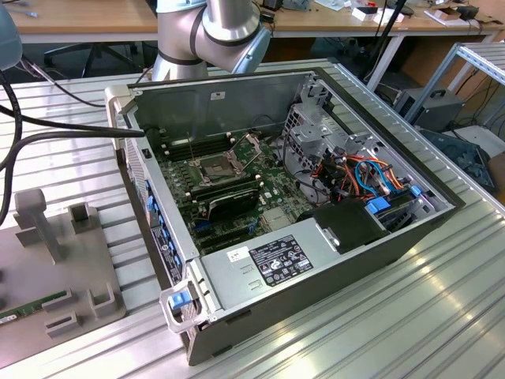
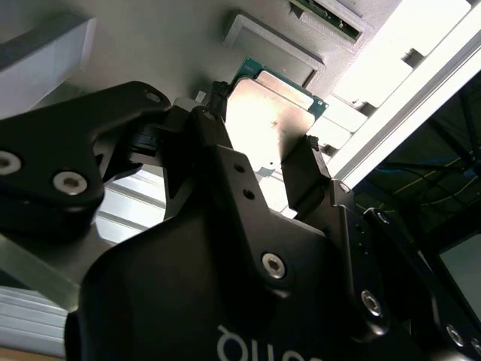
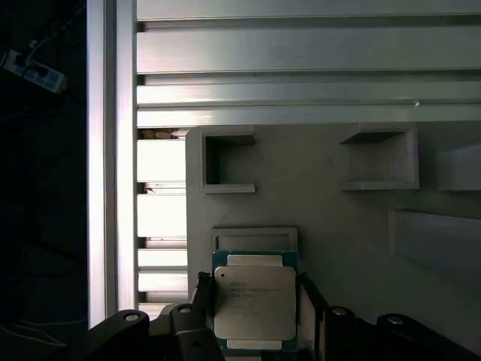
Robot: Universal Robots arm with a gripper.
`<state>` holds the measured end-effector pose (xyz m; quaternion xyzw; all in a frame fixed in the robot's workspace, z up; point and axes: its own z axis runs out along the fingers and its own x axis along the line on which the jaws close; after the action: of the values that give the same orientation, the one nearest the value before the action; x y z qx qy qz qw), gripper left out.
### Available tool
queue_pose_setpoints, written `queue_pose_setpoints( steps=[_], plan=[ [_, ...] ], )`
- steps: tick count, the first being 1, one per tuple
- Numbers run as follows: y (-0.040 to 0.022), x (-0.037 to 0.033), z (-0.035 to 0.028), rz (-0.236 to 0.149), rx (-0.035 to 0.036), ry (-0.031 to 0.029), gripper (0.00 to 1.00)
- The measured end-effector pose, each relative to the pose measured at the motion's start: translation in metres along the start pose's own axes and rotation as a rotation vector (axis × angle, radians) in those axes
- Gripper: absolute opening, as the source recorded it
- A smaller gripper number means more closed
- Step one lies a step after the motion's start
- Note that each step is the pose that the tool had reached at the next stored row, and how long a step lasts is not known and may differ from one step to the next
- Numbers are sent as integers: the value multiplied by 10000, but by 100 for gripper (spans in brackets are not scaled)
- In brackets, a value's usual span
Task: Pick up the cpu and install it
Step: 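Pick up the cpu and move it towards the insertion slot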
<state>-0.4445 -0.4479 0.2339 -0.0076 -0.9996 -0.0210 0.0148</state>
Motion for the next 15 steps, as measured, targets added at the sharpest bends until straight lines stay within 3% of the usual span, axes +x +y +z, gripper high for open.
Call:
queue_pose_setpoints(
  steps=[6, 8, 15],
  plan=[
    [0, 0, -6, 0, 1, 2, 54],
    [6, 4, -148, 0, 0, 0, 54],
    [8, 5, -190, 0, 0, 0, 54]
  ],
)
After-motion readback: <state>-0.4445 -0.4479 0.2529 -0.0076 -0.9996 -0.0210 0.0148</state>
